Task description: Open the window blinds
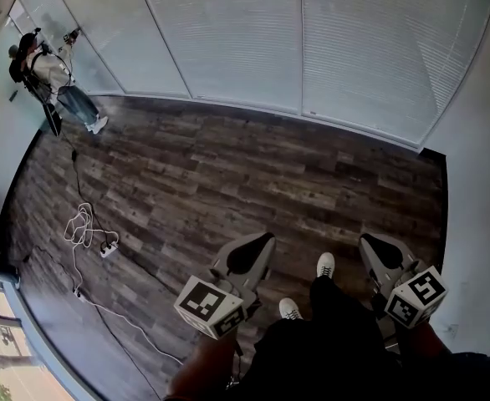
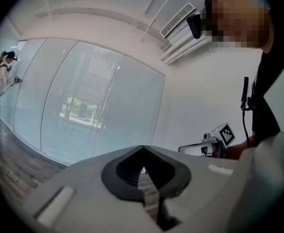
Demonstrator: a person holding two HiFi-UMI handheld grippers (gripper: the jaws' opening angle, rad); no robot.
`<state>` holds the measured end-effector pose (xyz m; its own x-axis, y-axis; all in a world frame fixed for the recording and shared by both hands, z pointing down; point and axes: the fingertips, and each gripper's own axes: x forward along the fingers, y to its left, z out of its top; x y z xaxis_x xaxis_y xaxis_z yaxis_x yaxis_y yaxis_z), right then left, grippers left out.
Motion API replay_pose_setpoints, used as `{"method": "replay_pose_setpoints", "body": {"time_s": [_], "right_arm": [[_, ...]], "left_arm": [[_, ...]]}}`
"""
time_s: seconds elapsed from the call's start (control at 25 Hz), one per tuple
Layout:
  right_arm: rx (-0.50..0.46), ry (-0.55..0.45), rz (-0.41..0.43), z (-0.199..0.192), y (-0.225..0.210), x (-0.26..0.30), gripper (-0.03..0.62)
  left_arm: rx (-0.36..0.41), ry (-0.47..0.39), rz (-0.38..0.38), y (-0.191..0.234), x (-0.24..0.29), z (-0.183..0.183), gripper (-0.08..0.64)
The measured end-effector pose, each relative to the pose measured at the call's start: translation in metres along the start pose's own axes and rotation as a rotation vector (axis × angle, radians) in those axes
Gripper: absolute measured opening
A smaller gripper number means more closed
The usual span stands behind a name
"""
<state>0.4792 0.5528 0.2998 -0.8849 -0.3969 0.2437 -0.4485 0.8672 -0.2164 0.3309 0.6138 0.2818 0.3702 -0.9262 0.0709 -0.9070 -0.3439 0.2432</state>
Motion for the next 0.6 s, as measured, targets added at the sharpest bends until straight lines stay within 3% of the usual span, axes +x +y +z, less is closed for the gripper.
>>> {"method": "replay_pose_setpoints", "body": {"time_s": [0.36,0.6], "right_arm": [[0.010,-0.018,0.046,0.007,-0.015,0.034,0.027],[0.036,-0.029,0.058,0.006,-0.048,0.063,0.028]], "left_arm": [[-0.072,-0.016,0.004,0.018,0.027,0.000,0.000],[-0.036,0.013,0.010,0.033,0.056,-0.004,0.000]]}}
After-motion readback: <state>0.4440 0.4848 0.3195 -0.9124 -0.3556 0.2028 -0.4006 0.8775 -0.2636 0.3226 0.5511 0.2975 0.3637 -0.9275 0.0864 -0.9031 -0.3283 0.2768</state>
